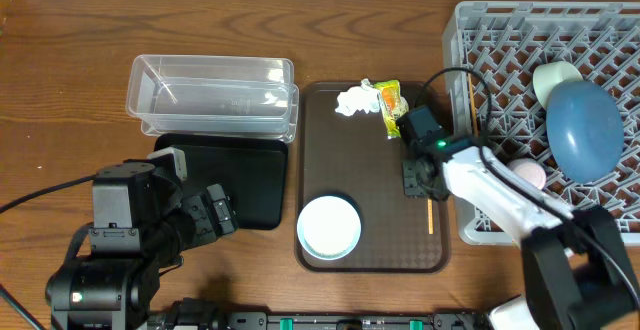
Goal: Sort waste into correct bins and load items into the dishwasher rack
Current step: 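Grasp the second wooden chopstick with the right gripper, then place the second chopstick in the dish rack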
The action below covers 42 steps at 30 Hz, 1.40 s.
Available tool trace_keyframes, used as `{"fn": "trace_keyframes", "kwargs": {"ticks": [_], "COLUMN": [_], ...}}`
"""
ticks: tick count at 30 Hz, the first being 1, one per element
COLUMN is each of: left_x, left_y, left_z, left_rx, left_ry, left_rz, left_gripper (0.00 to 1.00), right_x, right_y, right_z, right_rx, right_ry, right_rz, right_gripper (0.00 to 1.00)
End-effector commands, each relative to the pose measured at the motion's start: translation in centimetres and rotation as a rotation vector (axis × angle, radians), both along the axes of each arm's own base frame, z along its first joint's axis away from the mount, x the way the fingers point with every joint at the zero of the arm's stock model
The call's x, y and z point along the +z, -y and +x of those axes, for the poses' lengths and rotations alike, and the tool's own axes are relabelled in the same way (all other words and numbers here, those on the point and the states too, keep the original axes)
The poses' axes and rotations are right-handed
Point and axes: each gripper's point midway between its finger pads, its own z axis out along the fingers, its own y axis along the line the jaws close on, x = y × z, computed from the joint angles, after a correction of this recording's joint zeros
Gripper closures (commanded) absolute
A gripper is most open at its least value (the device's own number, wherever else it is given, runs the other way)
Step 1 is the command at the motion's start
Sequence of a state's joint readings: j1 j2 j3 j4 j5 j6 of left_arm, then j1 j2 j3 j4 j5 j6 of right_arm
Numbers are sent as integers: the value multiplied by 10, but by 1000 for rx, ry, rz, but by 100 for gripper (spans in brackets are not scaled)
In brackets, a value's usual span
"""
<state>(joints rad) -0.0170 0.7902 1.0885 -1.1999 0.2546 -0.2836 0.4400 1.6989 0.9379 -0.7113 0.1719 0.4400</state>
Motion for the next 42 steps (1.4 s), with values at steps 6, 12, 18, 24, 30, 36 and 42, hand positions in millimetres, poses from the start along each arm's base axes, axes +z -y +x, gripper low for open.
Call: {"fn": "trace_keyframes", "kwargs": {"ticks": [6,12,18,24,30,36,42], "left_x": [3,2,3,3,3,2,2], "left_y": [-2,-2,-2,-2,-2,-2,-2], "left_z": [1,1,1,1,1,1,1], "left_rx": [-3,-3,-3,-3,-3,-3,-3], "left_ry": [10,9,10,10,10,9,9], "left_rz": [16,16,16,15,16,16,16], "left_gripper": [8,8,8,8,8,8,8], "right_x": [-28,7,106,188,177,122,139], "right_y": [-11,-16,-1,46,80,83,57], "right_z": [-10,13,50,88,118,128,126], "right_rx": [-15,16,19,46,124,204,241], "right_ry": [-85,17,282,592,611,474,509], "right_rz": [41,70,128,102,61,35,75], "right_gripper": [99,99,99,99,99,99,47]}}
